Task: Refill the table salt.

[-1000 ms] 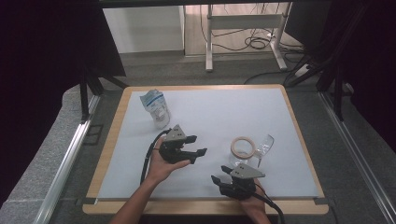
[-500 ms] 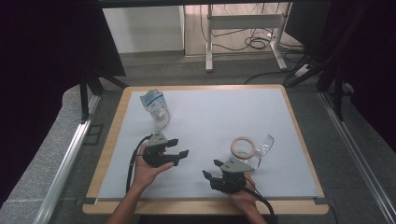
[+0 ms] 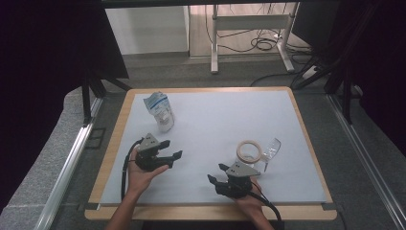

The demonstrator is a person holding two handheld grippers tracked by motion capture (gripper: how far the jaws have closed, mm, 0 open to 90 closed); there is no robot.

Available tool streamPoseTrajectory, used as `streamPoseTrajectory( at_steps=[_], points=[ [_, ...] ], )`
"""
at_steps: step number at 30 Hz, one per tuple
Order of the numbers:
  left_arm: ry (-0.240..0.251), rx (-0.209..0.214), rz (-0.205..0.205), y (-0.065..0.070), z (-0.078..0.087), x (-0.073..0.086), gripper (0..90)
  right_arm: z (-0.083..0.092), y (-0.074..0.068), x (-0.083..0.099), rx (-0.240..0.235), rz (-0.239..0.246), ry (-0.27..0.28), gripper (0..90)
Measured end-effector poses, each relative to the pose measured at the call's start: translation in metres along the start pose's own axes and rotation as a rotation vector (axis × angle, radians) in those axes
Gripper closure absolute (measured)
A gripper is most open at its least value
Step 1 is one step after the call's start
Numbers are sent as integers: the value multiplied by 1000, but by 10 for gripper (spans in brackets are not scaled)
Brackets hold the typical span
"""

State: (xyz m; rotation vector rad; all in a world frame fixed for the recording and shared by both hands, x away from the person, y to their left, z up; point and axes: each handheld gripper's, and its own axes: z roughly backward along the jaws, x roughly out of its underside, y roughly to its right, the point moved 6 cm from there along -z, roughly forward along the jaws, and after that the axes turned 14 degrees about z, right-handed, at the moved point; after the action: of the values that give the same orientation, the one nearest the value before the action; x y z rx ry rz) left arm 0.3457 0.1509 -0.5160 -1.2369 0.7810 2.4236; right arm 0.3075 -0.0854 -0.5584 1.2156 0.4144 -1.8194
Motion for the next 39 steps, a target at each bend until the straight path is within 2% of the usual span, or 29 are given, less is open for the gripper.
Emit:
streamPoseTrajectory(
  at_steps=[3,9,13,17,20,23,25,27,30,35,39],
  points=[
    [11,-30,24,-11,6,0,326,0,0,0,4,5,-4,408],
    [33,-103,45,-31,13,1,326,1,0,0,5,3,-4,408],
    [60,-153,54,-45,16,-9,329,0,-2,0,1,8,-8,407],
    [84,-178,65,-60,15,-24,336,-1,-4,0,-4,14,-9,406],
    [99,-186,70,-71,12,-36,342,-1,-4,0,-6,15,-11,406],
    [105,-176,93,-82,9,-45,348,-2,-5,1,-7,15,-14,406],
    [129,-161,116,-89,7,-51,355,-2,-5,2,-8,13,-16,405],
    [124,-166,106,-98,4,-56,360,-2,-5,3,-7,15,-19,405],
    [132,-151,119,-105,2,-65,370,-3,-5,3,-8,13,-17,405],
    [145,-148,87,-112,-3,-82,391,-4,-6,3,-13,17,-20,404],
    [144,-117,114,-118,-9,-91,476,-4,-7,3,-13,20,-22,403]
  ],
)
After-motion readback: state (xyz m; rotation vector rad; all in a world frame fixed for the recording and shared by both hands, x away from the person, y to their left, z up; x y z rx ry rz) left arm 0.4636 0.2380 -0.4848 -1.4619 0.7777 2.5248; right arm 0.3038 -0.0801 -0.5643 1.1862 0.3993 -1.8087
